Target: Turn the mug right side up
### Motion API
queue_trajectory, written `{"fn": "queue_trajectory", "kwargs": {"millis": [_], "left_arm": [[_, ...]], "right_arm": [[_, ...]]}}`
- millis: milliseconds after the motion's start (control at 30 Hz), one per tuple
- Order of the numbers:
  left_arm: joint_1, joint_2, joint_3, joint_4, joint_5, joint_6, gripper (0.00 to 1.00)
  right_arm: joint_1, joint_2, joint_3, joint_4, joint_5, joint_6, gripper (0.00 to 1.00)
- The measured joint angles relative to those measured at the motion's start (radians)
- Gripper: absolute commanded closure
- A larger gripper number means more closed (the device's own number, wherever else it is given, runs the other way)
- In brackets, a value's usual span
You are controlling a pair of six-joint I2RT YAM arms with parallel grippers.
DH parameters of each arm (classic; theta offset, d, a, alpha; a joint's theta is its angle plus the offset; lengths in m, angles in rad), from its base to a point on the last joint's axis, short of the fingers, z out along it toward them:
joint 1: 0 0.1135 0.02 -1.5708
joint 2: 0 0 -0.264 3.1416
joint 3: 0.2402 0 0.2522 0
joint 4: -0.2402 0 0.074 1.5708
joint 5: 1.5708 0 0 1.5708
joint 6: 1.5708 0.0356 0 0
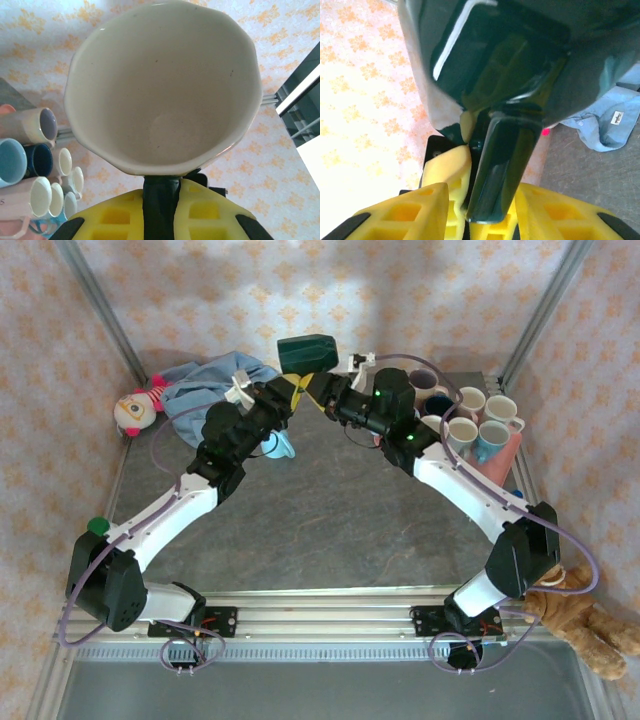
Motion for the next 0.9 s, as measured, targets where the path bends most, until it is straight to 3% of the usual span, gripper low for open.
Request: {"fn": "queue_trajectory", "kwargs": {"millis": [133,400,900], "left_arm": [[0.005,-0.018,-0.006,-0.01,-0.013,0.031,1.0],[0.03,-0.073,0.0,-0.125,-0.01,0.122,1.0],[0.053,-0.088,0.18,-0.583,0.088,0.498,1.0]], "right_arm": [[-0.003,-0.011,-0.028,0.001,0.011,-0.007,0.51],[-0.029,-0.079,-0.07,-0.07,0.022,-0.061,0.5],[-0.142,-0.155,0.041,-0.796,0.213,-0.682,0.48]]}}
